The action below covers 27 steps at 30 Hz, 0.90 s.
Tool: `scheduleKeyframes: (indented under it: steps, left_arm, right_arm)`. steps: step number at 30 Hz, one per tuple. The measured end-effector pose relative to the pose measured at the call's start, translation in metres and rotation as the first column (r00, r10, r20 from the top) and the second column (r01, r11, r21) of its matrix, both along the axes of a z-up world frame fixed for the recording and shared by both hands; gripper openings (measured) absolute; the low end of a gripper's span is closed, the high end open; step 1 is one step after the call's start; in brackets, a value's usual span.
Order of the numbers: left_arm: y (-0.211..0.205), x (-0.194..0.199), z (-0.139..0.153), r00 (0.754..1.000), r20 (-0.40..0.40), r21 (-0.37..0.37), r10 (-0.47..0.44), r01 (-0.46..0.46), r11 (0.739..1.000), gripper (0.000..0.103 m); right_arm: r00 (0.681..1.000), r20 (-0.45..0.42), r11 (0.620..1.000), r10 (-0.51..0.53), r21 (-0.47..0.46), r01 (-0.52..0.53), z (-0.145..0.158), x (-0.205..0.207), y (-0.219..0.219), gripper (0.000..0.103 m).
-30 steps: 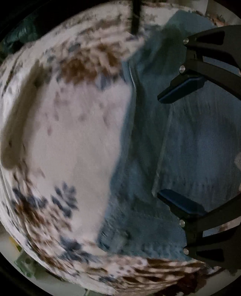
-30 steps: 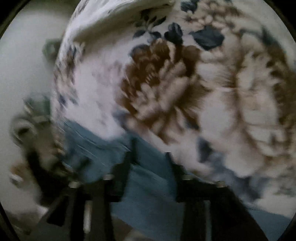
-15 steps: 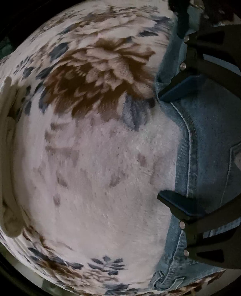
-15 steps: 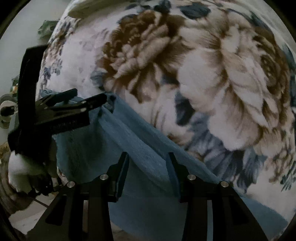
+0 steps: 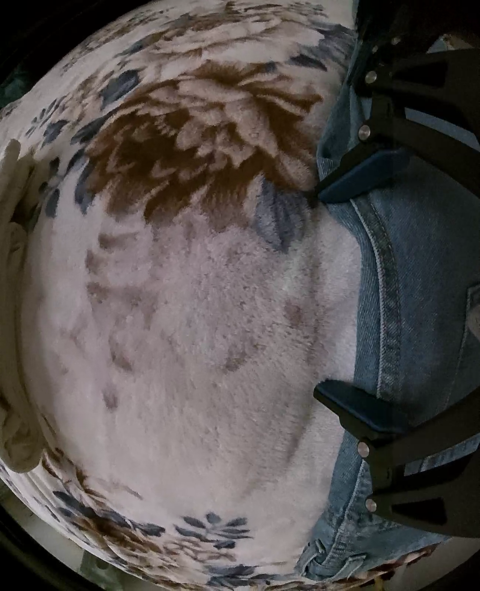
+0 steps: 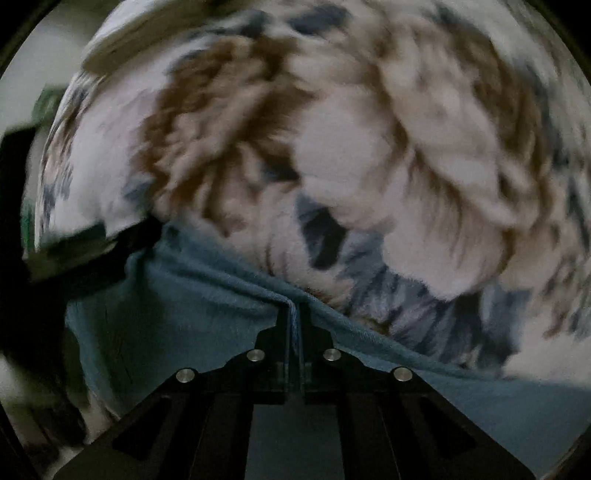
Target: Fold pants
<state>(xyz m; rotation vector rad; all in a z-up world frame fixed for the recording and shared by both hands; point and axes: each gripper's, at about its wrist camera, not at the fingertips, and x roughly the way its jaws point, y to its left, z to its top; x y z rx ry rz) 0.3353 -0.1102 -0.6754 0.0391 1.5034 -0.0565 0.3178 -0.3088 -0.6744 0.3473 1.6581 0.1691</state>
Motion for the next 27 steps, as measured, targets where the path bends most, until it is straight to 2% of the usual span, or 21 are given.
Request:
scheduleKeyframes:
  steps: [2, 4, 6, 7, 9, 12, 13, 14, 15, 16, 17, 18, 20, 21, 22, 23, 24, 25, 26, 27]
  left_arm:
    - [0.0, 0.0, 0.009, 1.0, 0.0, -0.002, 0.018, -0.018, 1.0, 0.099]
    - [0.001, -0.006, 0.03, 0.998, 0.05, 0.014, 0.033, -0.034, 0.999, 0.099]
    - [0.001, -0.015, 0.048, 0.995, 0.092, 0.004, 0.042, -0.043, 0.999, 0.099]
    - [-0.002, -0.02, 0.054, 0.994, 0.105, -0.001, 0.038, -0.038, 0.999, 0.099]
    - [-0.012, -0.029, 0.054, 0.994, 0.108, -0.004, 0.005, -0.005, 1.0, 0.099]
    - [-0.031, -0.033, 0.027, 0.995, 0.081, 0.047, -0.057, 0.053, 0.997, 0.099]
    - [-0.035, -0.032, 0.017, 0.995, 0.07, 0.063, -0.065, 0.06, 0.996, 0.099]
    - [-0.037, -0.03, 0.005, 0.995, 0.064, 0.082, -0.077, 0.071, 0.994, 0.1]
    - [-0.04, -0.026, -0.002, 0.994, 0.067, 0.084, -0.087, 0.081, 0.993, 0.103]
    - [-0.039, -0.022, -0.005, 0.994, 0.069, 0.074, -0.083, 0.078, 0.994, 0.103]
    - [-0.038, -0.02, -0.003, 0.995, 0.066, 0.066, -0.075, 0.07, 0.995, 0.103]
    - [-0.036, -0.015, 0.0, 0.996, 0.062, 0.063, -0.068, 0.064, 0.996, 0.103]
    - [-0.037, -0.008, 0.015, 0.995, 0.077, 0.05, -0.062, 0.058, 0.997, 0.102]
    - [-0.04, -0.009, 0.026, 0.994, 0.086, 0.032, -0.064, 0.061, 0.998, 0.102]
    - [-0.045, -0.013, 0.035, 0.994, 0.091, 0.015, -0.067, 0.066, 0.998, 0.102]
    - [-0.052, -0.016, 0.042, 0.993, 0.092, 0.002, -0.07, 0.07, 0.998, 0.102]
    - [-0.06, -0.024, 0.049, 0.993, 0.087, -0.019, -0.076, 0.078, 0.997, 0.102]
    - [-0.065, -0.032, 0.054, 0.994, 0.074, -0.039, -0.085, 0.088, 0.995, 0.102]
    - [-0.077, -0.042, 0.056, 0.994, 0.053, -0.063, -0.099, 0.102, 0.993, 0.102]
    - [-0.091, -0.055, 0.055, 0.993, 0.03, -0.084, -0.115, 0.117, 0.99, 0.102]
  right_arm:
    - [0.995, -0.012, 0.994, -0.095, 0.058, 0.096, 0.002, -0.004, -0.014, 0.006]
    - [0.988, 0.046, 0.989, -0.147, 0.009, 0.146, 0.024, -0.013, -0.03, 0.02]
    - [0.973, 0.136, 0.979, -0.187, -0.056, 0.196, 0.053, -0.025, -0.043, 0.023]
    - [0.965, 0.162, 0.976, -0.204, -0.043, 0.214, 0.063, -0.031, -0.049, 0.023]
    - [0.951, 0.192, 0.97, -0.244, 0.062, 0.236, 0.077, -0.043, -0.048, 0.023]
    - [0.961, 0.123, 0.953, -0.248, 0.207, 0.219, 0.058, -0.052, -0.031, 0.023]
    - [0.962, 0.096, 0.949, -0.254, 0.218, 0.229, 0.046, -0.054, -0.029, 0.023]
    - [0.963, 0.077, 0.956, -0.258, 0.164, 0.243, 0.031, -0.056, -0.031, 0.023]
    - [0.961, 0.089, 0.963, -0.262, 0.095, 0.254, 0.02, -0.058, -0.016, 0.018]
    - [0.955, 0.094, 0.958, -0.282, 0.085, 0.274, 0.015, -0.058, -0.024, 0.0]
    - [0.939, 0.081, 0.94, -0.334, 0.106, 0.326, 0.01, -0.065, -0.038, 0.0]
    - [0.911, 0.05, 0.901, -0.41, 0.179, 0.396, 0.01, -0.074, -0.053, 0.0]
    - [0.886, 0.052, 0.865, -0.461, 0.25, 0.435, 0.021, -0.09, -0.068, 0.006]
    - [0.87, 0.076, 0.847, -0.488, 0.282, 0.45, 0.034, -0.106, -0.08, 0.013]
    - [0.85, 0.093, 0.834, -0.518, 0.276, 0.478, 0.044, -0.122, -0.095, 0.034]
    - [0.828, 0.107, 0.819, -0.55, 0.264, 0.51, 0.052, -0.138, -0.113, 0.048]
    - [0.776, 0.121, 0.776, -0.62, 0.24, 0.583, 0.062, -0.169, -0.14, 0.072]
    - [0.726, 0.118, 0.73, -0.677, 0.227, 0.644, 0.065, -0.195, -0.163, 0.077]
    - [0.681, 0.108, 0.686, -0.724, 0.218, 0.694, 0.066, -0.217, -0.179, 0.077]
    - [0.62, 0.096, 0.626, -0.779, 0.195, 0.755, 0.066, -0.251, -0.206, 0.077]
